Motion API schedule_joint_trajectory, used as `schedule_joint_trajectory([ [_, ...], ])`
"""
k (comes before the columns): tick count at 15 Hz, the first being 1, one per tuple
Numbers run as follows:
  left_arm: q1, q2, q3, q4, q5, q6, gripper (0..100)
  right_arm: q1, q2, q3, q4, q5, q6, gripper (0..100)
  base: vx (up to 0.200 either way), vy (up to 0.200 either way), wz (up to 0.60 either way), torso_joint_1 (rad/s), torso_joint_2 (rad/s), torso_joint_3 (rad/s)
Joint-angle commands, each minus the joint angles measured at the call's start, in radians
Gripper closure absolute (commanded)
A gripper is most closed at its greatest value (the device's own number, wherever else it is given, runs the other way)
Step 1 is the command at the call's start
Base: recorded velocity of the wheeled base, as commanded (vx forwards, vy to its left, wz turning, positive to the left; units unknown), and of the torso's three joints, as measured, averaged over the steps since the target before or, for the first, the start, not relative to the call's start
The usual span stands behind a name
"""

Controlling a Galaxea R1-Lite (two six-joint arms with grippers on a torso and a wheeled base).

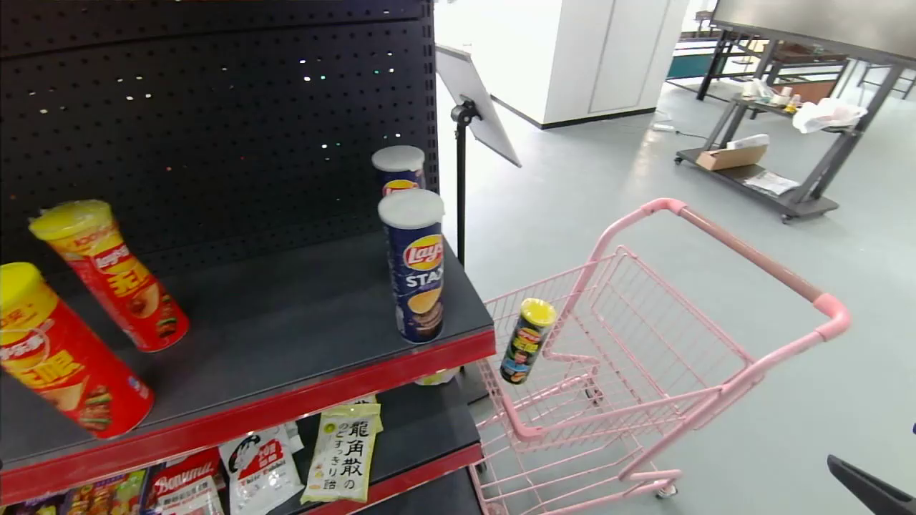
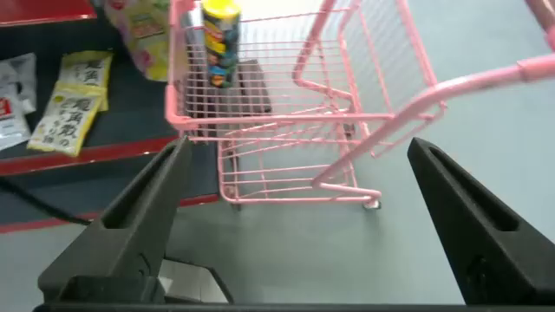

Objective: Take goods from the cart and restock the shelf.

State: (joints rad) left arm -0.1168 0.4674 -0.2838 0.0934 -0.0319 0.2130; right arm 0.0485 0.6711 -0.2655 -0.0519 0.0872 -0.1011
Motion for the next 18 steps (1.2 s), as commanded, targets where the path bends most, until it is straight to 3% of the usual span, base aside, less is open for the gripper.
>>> schedule_joint_trajectory([
  [1, -0.001, -0.012, 0.000, 0.000, 0.000, 0.000, 0, 0.001, 0.004, 0.002, 0.000, 0.000, 0.000, 0, 0.000, 0.000, 0.00, 0.000, 0.00, 0.000],
  [7, 0.000, -0.047, 0.022, 0.000, 0.000, 0.000, 0, -0.010, 0.070, -0.018, -0.008, -0.003, 0.001, 0, 0.000, 0.000, 0.00, -0.008, 0.01, 0.012],
  [18, 0.000, -0.081, 0.028, 0.002, 0.001, 0.003, 0, -0.004, 0.202, -0.008, -0.121, -0.001, 0.001, 0, 0.000, 0.000, 0.00, -0.142, 0.34, 0.187],
])
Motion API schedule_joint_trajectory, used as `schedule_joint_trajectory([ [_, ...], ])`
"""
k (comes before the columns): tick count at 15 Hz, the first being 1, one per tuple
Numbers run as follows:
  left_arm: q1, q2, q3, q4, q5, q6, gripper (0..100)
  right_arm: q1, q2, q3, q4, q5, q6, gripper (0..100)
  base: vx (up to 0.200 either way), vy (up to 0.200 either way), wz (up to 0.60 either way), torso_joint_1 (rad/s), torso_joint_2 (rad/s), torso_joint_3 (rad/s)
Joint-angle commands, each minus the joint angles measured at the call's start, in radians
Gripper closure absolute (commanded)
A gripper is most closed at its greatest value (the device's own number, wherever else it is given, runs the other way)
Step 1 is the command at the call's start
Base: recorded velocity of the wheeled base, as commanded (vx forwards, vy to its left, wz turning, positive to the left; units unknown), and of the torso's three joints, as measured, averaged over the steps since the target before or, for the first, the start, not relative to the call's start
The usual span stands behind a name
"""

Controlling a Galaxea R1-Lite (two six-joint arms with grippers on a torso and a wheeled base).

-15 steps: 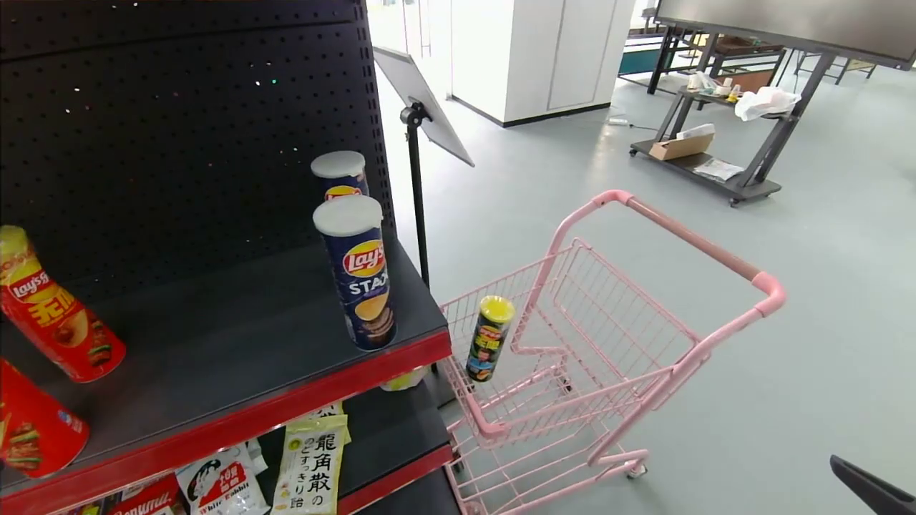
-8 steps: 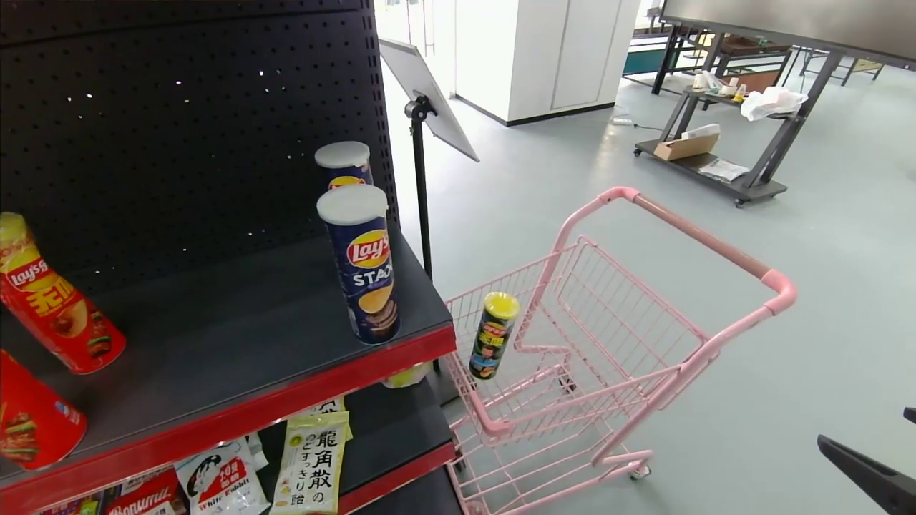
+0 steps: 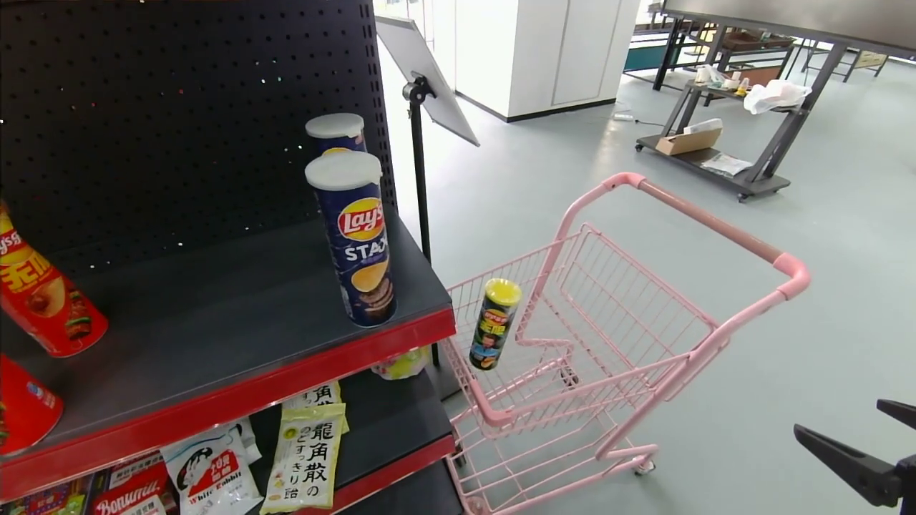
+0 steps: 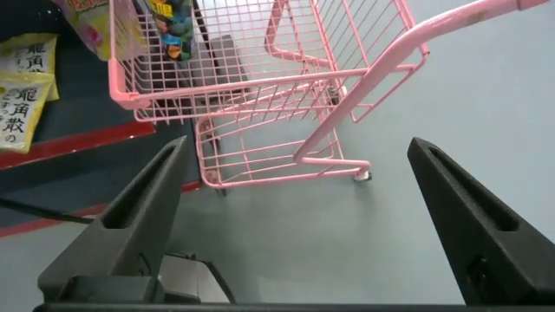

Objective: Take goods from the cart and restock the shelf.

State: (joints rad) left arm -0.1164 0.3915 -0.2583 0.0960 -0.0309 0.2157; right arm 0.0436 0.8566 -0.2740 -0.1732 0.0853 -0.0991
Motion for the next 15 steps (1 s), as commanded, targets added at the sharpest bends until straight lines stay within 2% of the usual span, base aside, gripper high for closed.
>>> schedule_joint_trajectory([
  [1, 0.000, -0.008, 0.004, -0.001, 0.000, 0.005, 0, 0.001, 0.022, 0.001, 0.001, 0.001, -0.001, 0, 0.000, 0.000, 0.00, -0.144, 0.35, 0.203],
  [7, 0.000, -0.026, 0.025, 0.001, 0.000, 0.013, 0, 0.005, 0.082, -0.011, -0.014, 0.002, -0.002, 0, 0.000, 0.000, 0.00, -0.152, 0.37, 0.224],
  [11, 0.000, -0.028, 0.031, 0.001, 0.002, 0.014, 0, 0.007, 0.190, -0.010, -0.121, 0.004, -0.004, 0, 0.000, 0.000, 0.00, -0.194, 0.49, 0.300],
  [14, 0.000, -0.046, 0.057, 0.001, 0.006, 0.043, 0, 0.025, 0.302, -0.062, -0.137, 0.004, -0.034, 0, 0.000, 0.000, 0.00, -0.160, 0.45, 0.271],
  [15, 0.000, -0.068, 0.077, 0.001, 0.006, 0.062, 0, 0.068, 0.361, -0.086, -0.160, 0.007, -0.030, 0, 0.000, 0.000, 0.00, -0.056, 0.16, 0.095],
])
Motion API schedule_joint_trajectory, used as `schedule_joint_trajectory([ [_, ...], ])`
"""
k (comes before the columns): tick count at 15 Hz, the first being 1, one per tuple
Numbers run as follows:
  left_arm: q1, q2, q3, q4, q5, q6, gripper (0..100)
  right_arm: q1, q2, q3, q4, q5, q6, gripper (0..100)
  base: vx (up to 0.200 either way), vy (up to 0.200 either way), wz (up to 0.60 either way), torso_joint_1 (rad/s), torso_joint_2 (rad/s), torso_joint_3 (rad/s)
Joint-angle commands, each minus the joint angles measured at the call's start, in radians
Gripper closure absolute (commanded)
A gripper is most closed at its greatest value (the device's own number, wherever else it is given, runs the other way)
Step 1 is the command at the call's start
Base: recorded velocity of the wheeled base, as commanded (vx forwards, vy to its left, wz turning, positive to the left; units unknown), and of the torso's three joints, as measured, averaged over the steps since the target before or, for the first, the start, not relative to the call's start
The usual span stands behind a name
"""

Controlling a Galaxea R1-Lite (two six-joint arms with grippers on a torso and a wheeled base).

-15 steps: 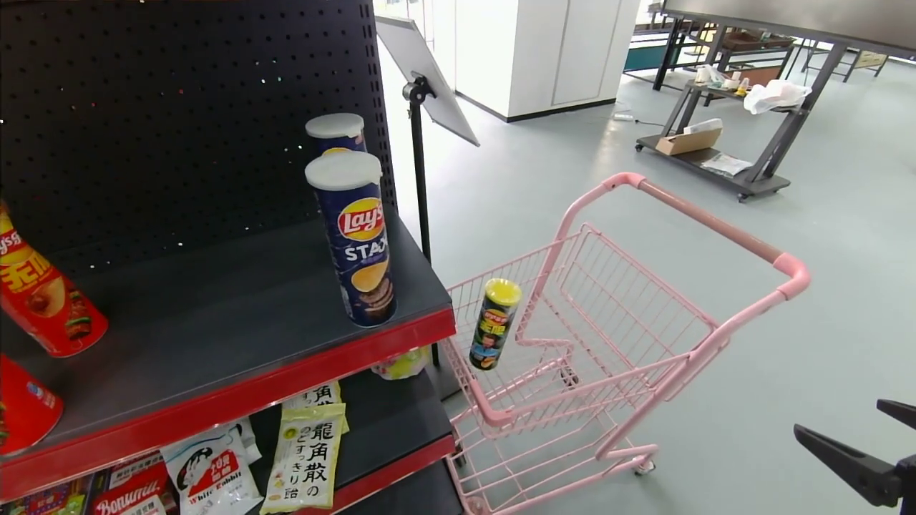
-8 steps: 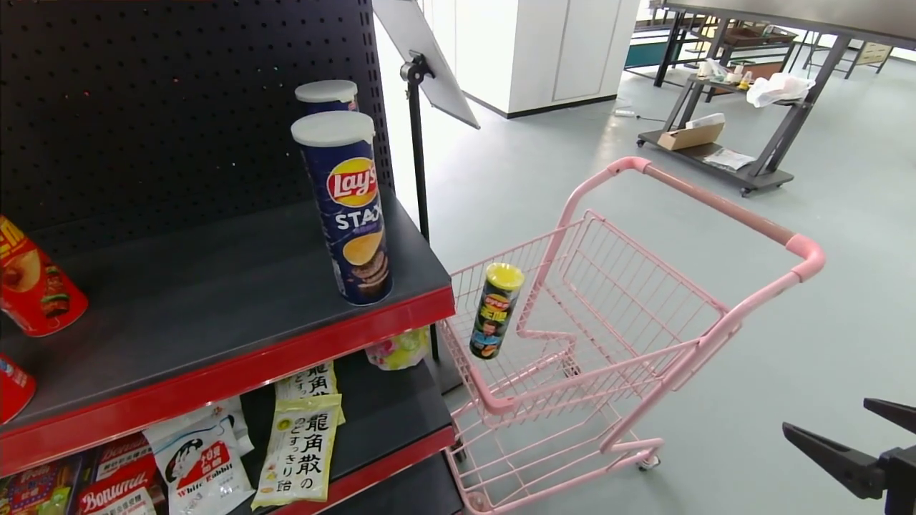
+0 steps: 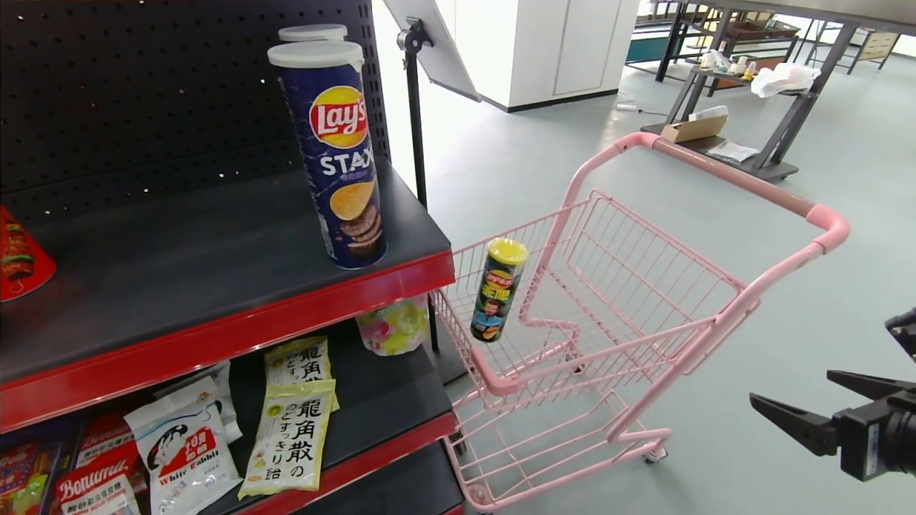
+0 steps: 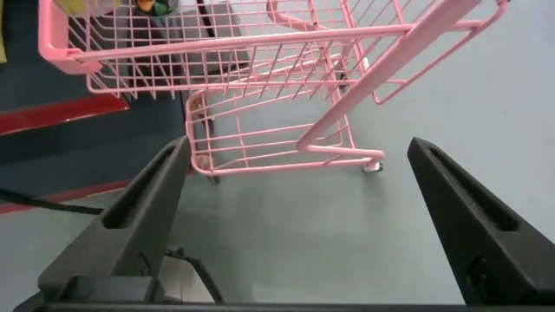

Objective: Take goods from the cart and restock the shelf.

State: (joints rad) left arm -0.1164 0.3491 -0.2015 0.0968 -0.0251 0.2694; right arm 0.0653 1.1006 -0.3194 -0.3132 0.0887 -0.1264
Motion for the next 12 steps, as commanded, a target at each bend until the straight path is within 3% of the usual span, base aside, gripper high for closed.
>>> schedule_joint_trajectory([
  [1, 0.000, -0.052, 0.034, 0.000, 0.001, 0.017, 0, 0.088, 0.193, -0.061, -0.084, 0.002, 0.027, 0, 0.000, 0.000, 0.00, -0.036, 0.09, 0.066],
  [3, 0.001, -0.061, 0.034, 0.001, 0.005, 0.013, 0, 0.174, 0.358, -0.086, -0.299, 0.008, 0.126, 0, 0.000, 0.000, 0.00, -0.011, 0.03, 0.018],
  [6, 0.003, -0.038, 0.019, 0.001, 0.005, 0.004, 0, 0.226, 0.617, -0.187, -0.480, 0.040, 0.096, 0, 0.000, 0.000, 0.00, 0.000, 0.00, 0.000],
  [8, 0.003, -0.041, 0.024, 0.003, 0.004, -0.038, 0, 0.261, 0.785, -0.310, -0.595, 0.039, 0.100, 0, 0.000, 0.000, 0.00, 0.000, 0.00, 0.000],
  [10, 0.003, -0.039, 0.020, 0.003, 0.001, -0.084, 0, 0.303, 0.883, -0.423, -0.604, 0.043, 0.134, 0, 0.000, 0.000, 0.00, 0.000, 0.00, 0.000],
  [12, 0.003, -0.039, 0.019, 0.003, -0.003, -0.087, 0, 0.315, 0.975, -0.530, -0.604, 0.043, 0.139, 0, 0.000, 0.000, 0.00, 0.000, 0.00, 0.000],
])
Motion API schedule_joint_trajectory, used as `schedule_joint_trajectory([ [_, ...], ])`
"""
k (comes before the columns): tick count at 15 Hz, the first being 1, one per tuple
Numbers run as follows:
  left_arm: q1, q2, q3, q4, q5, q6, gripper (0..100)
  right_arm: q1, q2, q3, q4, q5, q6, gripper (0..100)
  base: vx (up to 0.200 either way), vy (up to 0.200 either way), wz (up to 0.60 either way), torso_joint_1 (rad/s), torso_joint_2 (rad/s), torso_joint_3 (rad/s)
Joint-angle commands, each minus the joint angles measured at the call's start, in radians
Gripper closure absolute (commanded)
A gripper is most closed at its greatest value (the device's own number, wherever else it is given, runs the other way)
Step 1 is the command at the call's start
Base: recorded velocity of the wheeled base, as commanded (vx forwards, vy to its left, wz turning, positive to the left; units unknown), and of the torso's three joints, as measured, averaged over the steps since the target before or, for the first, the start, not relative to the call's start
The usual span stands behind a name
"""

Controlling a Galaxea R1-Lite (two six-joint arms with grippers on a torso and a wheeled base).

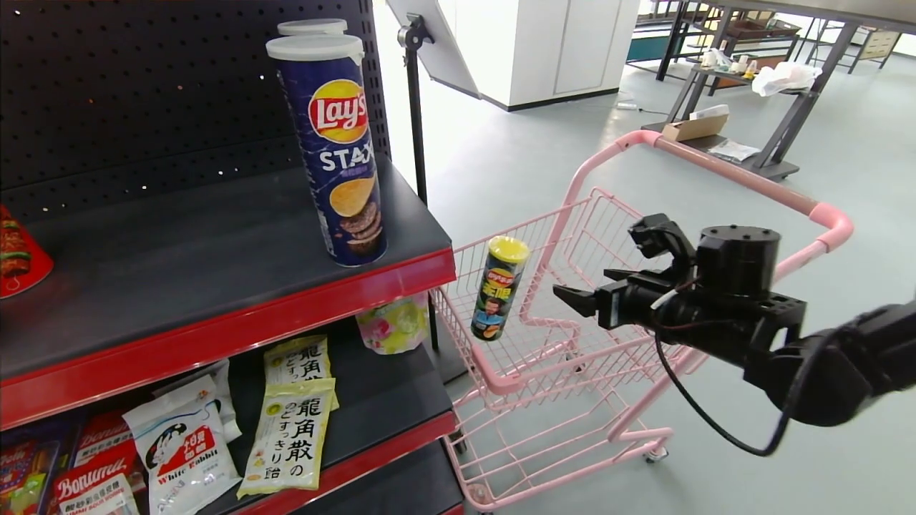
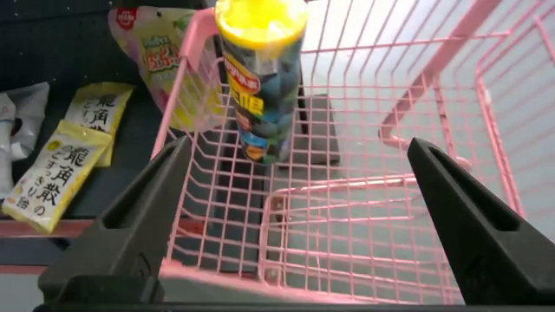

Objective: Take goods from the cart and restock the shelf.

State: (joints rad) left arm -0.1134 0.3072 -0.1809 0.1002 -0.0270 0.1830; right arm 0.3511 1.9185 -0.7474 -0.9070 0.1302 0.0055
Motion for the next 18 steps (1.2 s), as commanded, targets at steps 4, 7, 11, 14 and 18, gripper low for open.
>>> schedule_joint_trajectory([
  [4, 0.000, 0.006, 0.001, -0.001, 0.001, 0.000, 0, 0.049, 0.234, -0.181, -0.010, 0.002, 0.007, 0, 0.000, 0.000, 0.00, 0.000, 0.00, 0.000],
  [7, 0.000, 0.006, 0.001, -0.001, 0.001, 0.001, 0, 0.052, 0.290, -0.265, -0.007, 0.002, 0.007, 0, 0.000, 0.000, 0.00, 0.000, 0.00, 0.000],
  [11, 0.000, 0.006, -0.002, -0.001, 0.004, 0.003, 0, 0.062, 0.350, -0.372, 0.033, 0.000, 0.008, 0, 0.000, 0.000, 0.00, 0.000, 0.00, 0.000],
  [14, 0.000, 0.004, -0.002, -0.001, 0.006, 0.004, 0, 0.055, 0.387, -0.449, 0.076, 0.000, 0.008, 0, 0.000, 0.000, 0.00, 0.000, 0.00, 0.000],
  [18, 0.000, 0.004, 0.000, -0.001, 0.006, 0.004, 0, 0.051, 0.441, -0.546, 0.114, -0.004, 0.019, 0, 0.000, 0.000, 0.00, 0.000, 0.00, 0.000],
])
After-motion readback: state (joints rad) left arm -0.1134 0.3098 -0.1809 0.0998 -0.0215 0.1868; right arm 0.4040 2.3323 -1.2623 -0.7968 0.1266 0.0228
